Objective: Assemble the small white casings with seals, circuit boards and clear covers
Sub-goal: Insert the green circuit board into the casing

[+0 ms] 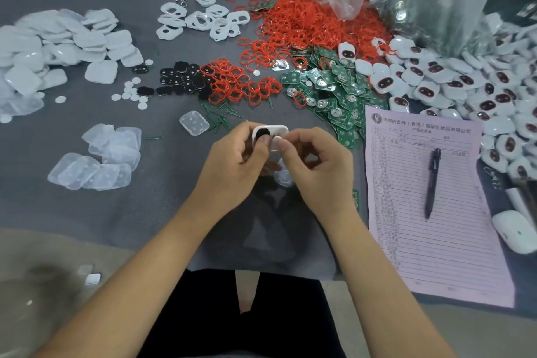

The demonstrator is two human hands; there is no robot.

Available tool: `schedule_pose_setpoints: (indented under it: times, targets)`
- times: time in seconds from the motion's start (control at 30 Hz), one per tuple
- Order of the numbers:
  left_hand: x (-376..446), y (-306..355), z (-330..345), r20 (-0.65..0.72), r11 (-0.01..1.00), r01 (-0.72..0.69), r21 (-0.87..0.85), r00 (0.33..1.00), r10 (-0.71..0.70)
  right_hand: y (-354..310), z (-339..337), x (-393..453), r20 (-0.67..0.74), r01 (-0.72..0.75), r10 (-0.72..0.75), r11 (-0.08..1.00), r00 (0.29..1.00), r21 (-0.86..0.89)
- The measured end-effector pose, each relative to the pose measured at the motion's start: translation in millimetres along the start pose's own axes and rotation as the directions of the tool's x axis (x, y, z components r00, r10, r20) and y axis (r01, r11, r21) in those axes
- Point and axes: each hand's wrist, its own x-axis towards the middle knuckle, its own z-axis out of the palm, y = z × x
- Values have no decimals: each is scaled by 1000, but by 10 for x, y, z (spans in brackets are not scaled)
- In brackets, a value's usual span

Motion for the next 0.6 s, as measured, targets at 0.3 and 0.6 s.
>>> schedule_pose_setpoints:
  times: [0.3, 0.6]
  targets:
    - [12, -47, -2, 50, 994, 7, 106, 999, -13, 0, 8, 2, -3, -122, 123, 992, 992, 28]
    - [8, -48, -23, 61, 982, 2, 189, 998, -13, -9, -14, 18, 129, -145, 125, 977, 984, 158]
